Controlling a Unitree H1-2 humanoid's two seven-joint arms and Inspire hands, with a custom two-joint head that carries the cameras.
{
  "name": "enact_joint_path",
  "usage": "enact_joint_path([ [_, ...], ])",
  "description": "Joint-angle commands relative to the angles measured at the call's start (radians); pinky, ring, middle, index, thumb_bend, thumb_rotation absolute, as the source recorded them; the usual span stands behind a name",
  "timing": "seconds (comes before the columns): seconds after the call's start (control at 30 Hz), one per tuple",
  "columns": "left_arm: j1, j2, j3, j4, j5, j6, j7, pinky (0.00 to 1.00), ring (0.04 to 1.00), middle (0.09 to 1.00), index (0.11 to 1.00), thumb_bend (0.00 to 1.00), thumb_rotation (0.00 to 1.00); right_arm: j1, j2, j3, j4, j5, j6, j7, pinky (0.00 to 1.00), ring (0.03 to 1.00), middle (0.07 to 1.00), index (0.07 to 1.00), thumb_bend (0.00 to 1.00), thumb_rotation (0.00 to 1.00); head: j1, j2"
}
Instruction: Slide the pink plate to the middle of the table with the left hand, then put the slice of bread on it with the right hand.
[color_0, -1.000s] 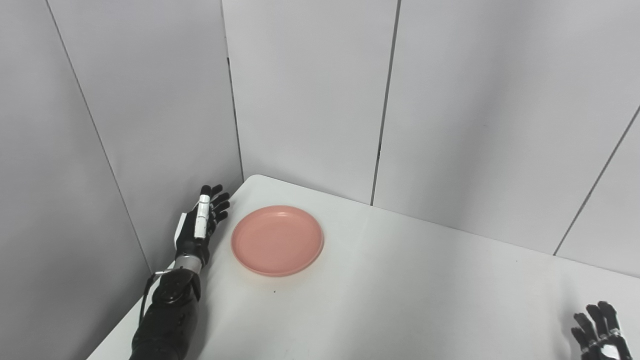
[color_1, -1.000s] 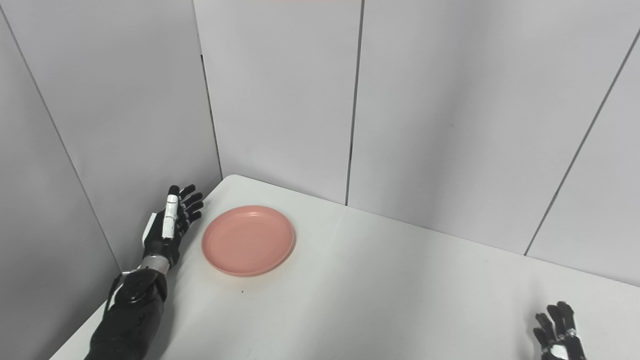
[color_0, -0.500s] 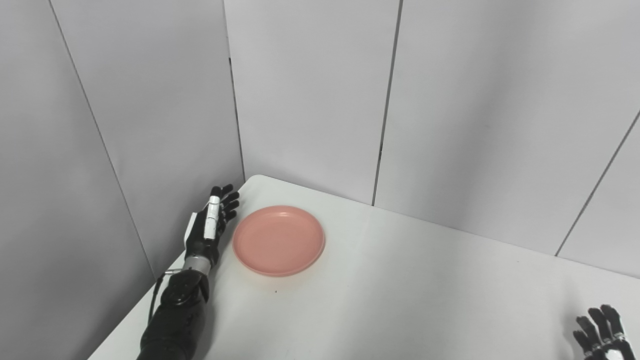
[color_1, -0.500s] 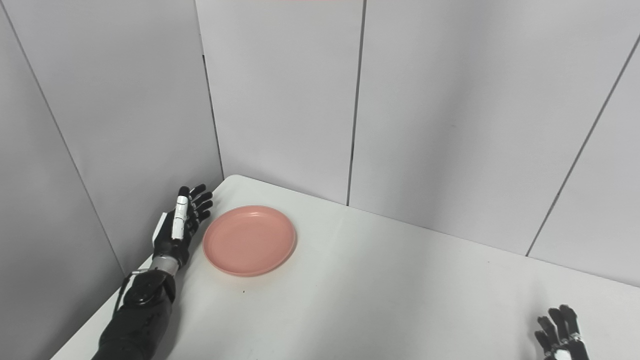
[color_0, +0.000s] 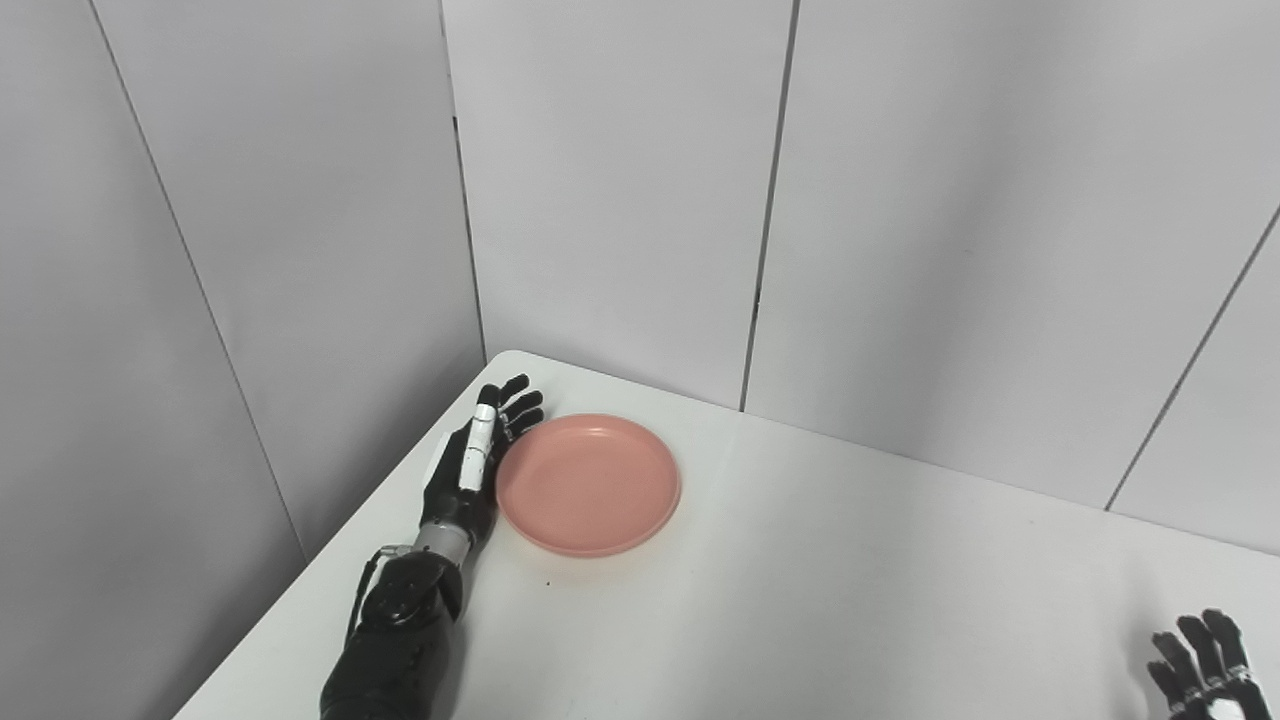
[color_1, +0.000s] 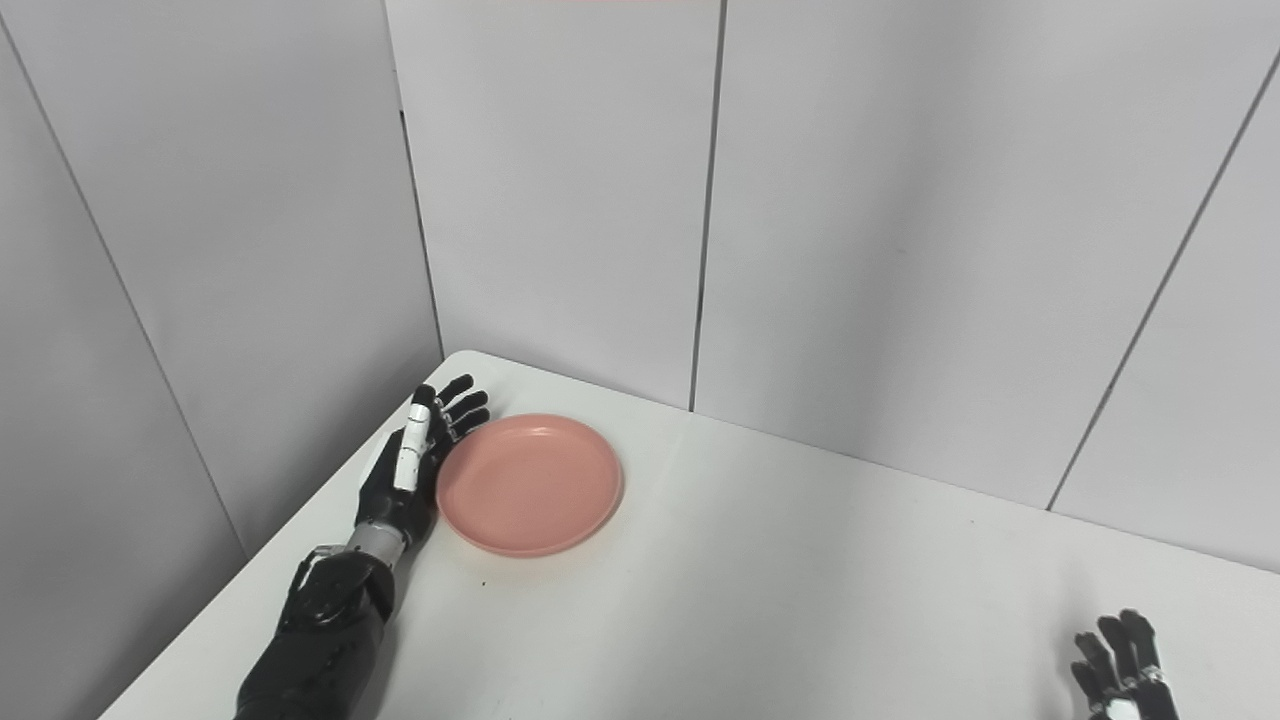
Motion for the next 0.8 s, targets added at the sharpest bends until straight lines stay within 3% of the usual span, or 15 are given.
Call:
enact_joint_path([
  [0.0,0.012,-0.022,-0.015,-0.007,-0.003,0.031,-0.017,0.87,0.864,0.848,0.835,0.84,0.97,0.019,0.009,0.0,0.002,0.006,-0.01,0.006,1.0,0.964,0.977,0.977,0.77,0.79,-0.008,0.0],
  [0.43,0.036,-0.084,-0.067,-0.086,0.007,0.106,-0.031,0.89,0.886,0.867,0.851,0.86,0.98,0.014,0.026,0.005,0.003,-0.021,-0.016,-0.013,1.0,1.0,1.0,1.0,0.78,0.82,-0.103,0.012],
  [0.77,0.027,-0.115,-0.091,-0.102,-0.014,0.133,-0.06,0.9,0.889,0.872,0.854,0.84,0.96,0.009,0.041,0.016,-0.034,-0.047,0.001,-0.028,1.0,0.994,1.0,1.0,0.68,0.84,-0.178,0.036],
])
